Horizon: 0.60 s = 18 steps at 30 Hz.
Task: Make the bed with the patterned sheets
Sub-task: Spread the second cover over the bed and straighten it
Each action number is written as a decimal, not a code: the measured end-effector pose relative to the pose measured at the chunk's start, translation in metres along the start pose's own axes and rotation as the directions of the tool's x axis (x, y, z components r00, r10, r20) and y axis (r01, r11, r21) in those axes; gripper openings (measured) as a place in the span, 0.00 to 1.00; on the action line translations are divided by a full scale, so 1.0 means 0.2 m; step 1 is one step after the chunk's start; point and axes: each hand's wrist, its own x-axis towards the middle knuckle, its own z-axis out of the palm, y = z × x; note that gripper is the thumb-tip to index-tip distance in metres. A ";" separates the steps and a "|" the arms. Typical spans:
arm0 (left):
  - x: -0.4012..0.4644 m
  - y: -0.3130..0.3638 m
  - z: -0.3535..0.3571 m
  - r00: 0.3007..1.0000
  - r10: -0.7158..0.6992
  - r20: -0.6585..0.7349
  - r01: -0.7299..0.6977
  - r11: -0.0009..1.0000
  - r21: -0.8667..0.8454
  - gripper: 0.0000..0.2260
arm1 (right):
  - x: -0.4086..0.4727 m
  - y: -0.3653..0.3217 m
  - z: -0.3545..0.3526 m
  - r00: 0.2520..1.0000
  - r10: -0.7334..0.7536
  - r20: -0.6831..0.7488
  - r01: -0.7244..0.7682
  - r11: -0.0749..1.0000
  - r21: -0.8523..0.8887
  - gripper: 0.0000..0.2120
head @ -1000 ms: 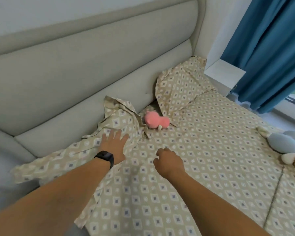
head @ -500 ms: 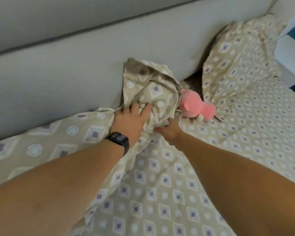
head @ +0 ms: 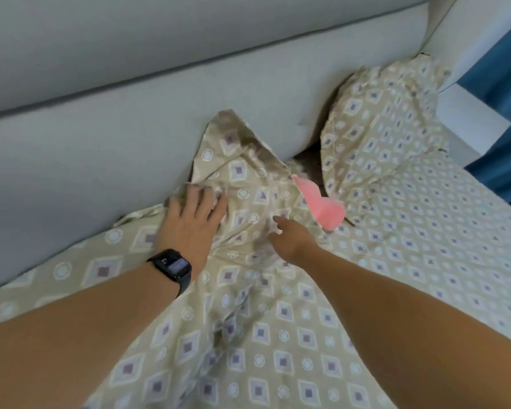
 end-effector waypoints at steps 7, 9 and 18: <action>0.13 0.20 0.21 0.766 0.556 -0.323 -0.608 0.790 -0.082 0.28 | 0.27 0.07 -0.09 0.940 -0.082 -0.331 -0.078 0.893 -0.443 0.27; 0.16 0.22 0.28 0.761 0.527 -0.379 -0.614 0.774 -0.156 0.23 | 0.38 0.10 -0.09 0.950 -0.167 -0.265 -0.027 0.799 -0.600 0.35; 0.23 0.18 0.40 0.854 0.398 -0.335 -0.519 0.706 -0.482 0.19 | 0.62 0.20 -0.12 0.974 -0.017 -0.225 -0.154 0.680 -0.717 0.56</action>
